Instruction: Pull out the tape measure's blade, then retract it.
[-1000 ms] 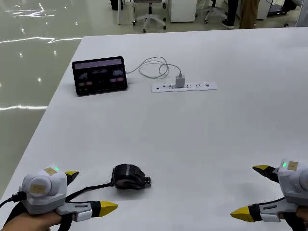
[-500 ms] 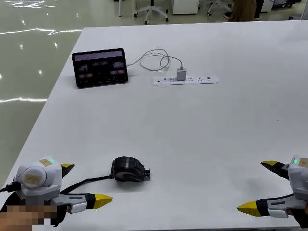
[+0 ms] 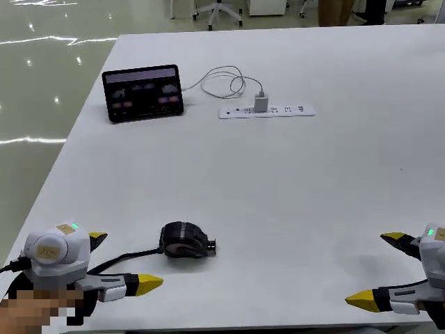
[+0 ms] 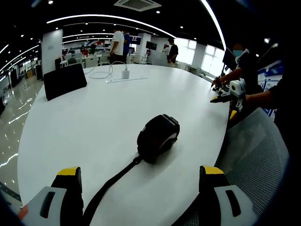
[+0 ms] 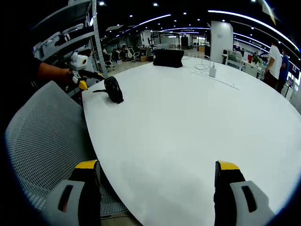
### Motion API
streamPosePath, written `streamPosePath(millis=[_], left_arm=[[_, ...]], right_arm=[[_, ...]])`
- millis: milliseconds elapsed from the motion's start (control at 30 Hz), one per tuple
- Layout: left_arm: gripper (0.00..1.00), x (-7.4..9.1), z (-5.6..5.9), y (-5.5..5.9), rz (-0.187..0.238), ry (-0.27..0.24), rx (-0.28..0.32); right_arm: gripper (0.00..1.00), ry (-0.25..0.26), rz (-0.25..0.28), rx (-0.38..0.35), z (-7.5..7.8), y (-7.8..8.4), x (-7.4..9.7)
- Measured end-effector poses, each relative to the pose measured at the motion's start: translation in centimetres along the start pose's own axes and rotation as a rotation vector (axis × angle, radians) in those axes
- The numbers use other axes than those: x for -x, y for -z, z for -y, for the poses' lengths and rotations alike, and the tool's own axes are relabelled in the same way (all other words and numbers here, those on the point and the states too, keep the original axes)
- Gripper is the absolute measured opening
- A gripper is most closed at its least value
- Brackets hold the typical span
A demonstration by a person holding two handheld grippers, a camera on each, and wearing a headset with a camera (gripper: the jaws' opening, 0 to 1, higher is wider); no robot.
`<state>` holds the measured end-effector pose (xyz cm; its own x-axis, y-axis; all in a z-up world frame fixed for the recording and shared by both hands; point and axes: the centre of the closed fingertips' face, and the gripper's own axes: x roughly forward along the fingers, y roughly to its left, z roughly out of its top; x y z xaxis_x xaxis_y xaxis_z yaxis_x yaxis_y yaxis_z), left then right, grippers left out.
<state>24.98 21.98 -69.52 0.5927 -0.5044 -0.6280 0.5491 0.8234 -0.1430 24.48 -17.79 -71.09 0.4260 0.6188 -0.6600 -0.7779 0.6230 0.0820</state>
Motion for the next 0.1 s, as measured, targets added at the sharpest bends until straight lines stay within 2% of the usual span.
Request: streamPosePath(millis=[100], left_arm=[[1.0, 0.04, 0.06, -0.06, 0.001, 0.002, 0.001]], right_arm=[[0.97, 0.003, 0.0, 0.0, 0.06, -0.01, 0.03]])
